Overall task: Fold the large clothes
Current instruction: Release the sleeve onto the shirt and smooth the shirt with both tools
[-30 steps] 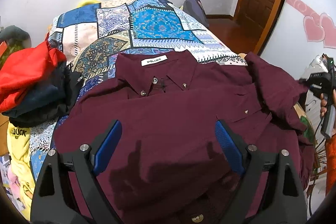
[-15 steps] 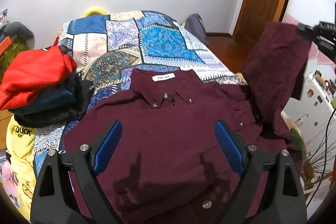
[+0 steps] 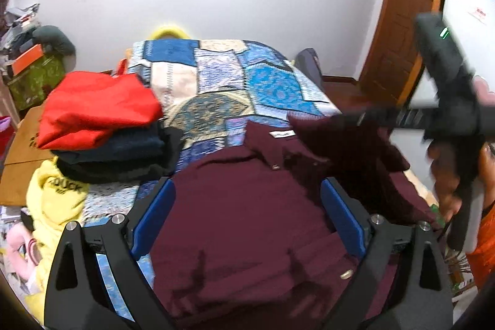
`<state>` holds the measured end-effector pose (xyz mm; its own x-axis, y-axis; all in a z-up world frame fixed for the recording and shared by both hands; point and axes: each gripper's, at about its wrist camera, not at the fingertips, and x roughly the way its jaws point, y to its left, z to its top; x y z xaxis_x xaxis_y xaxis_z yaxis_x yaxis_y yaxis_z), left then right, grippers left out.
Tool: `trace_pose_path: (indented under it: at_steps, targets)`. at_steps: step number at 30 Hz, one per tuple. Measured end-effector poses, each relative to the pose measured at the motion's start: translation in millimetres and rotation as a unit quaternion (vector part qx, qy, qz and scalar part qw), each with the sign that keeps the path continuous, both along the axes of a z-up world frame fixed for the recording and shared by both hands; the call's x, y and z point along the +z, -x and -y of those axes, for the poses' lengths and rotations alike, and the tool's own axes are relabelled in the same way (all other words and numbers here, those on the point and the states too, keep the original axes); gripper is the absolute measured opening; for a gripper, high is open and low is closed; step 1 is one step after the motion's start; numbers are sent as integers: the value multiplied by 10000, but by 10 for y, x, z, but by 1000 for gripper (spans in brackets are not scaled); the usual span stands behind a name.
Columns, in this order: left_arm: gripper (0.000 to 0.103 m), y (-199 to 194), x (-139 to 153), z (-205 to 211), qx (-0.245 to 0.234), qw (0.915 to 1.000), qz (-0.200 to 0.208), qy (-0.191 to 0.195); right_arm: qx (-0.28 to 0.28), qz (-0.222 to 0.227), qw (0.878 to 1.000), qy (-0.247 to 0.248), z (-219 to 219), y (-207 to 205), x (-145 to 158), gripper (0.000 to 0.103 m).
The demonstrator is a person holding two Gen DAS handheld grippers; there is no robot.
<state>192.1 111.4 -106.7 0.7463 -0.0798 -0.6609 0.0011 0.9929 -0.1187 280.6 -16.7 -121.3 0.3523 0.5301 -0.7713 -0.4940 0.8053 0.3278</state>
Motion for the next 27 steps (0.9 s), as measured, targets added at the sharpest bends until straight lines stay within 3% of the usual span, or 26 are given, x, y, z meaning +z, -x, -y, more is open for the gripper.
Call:
trace_pose_path:
  at_steps: [8,12,15,19,27]
  targets:
    - [95,73,-205,-339,450,9985,-305,-9,652,-679,9923,804,-354,249,-642,14]
    - [95,66,-297,-436,619,9971,-443,-54,828,-1118,9870,803,-358,344,-706,36]
    - [95,30,-334,-468,693,9962,-531,-70,954,-1214,9858,654,-261,387,-572,38]
    - [95,-37,-327,-418,663,9960,-563,-187,835,-825,9921,441,6,436,-301,38]
    - [95,-263,-249,91,98,9960,-600,-660,-161,424,9982,398,942,409,301,42]
